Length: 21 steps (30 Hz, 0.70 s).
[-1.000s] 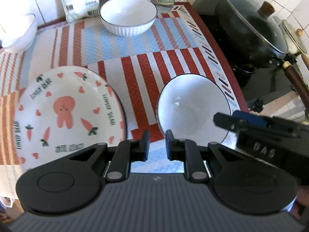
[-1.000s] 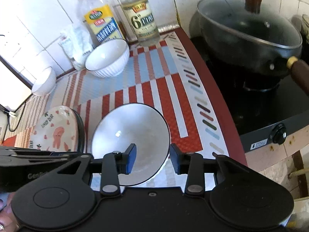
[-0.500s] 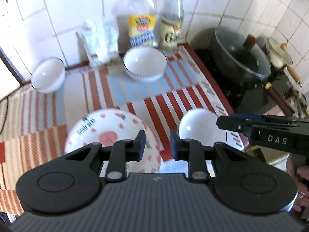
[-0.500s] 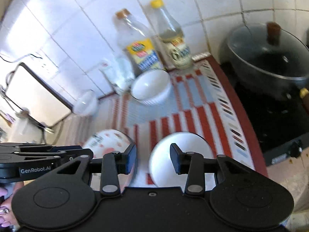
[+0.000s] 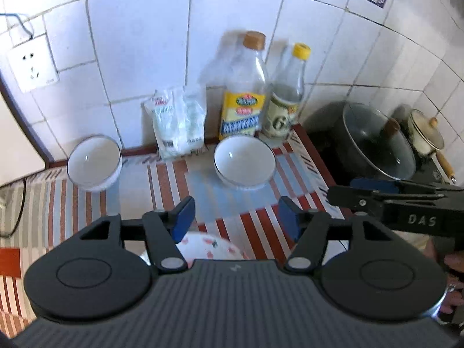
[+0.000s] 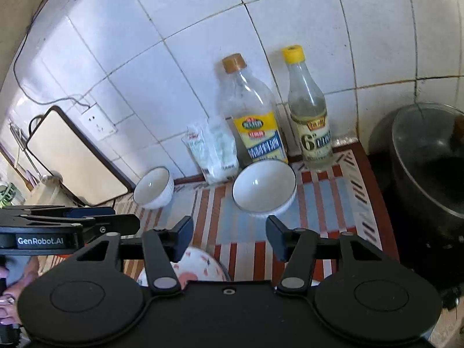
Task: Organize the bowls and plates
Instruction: 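Set the white bowl down beside the plate stack and open the right gripper, then move the right gripper to a second white bowl and grasp its rim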
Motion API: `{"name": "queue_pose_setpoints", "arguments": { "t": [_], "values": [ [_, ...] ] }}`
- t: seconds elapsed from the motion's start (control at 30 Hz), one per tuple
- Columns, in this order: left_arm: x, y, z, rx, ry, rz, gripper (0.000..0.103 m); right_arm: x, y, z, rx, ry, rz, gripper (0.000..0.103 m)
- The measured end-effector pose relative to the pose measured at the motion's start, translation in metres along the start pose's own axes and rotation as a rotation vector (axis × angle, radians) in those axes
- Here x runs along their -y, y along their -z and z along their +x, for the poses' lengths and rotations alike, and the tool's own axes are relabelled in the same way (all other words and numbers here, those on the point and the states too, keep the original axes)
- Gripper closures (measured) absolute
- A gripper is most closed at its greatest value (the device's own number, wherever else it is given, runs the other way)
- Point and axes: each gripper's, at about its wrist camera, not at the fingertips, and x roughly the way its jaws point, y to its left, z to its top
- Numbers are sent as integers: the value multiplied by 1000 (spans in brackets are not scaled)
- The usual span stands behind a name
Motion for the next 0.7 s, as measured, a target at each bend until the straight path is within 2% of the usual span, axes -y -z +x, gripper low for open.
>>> {"name": "queue_pose_setpoints", "arguments": {
  "t": [0.2,0.27,0.33,0.53,0.6,0.7],
  "values": [
    [-2,-15,36,5,-91,18,25,26,-26,37,-25,12,30,36],
    [-2,-16,52,0,-112,29,25,34,-31,52,-39,13,49,36],
    [-6,-20,66,-4,-106,12,25,42,-36,67,-60,12,66,36],
    [-23,-25,121,-12,-24,-112,25,63,-42,114,-143,28,99,36],
    [-32,-25,142,-42,-20,-162,25,71,-41,127,-164,39,111,36],
    [-41,-25,166,-45,-40,-199,26,80,-42,146,-194,52,117,36]
  ]
}}
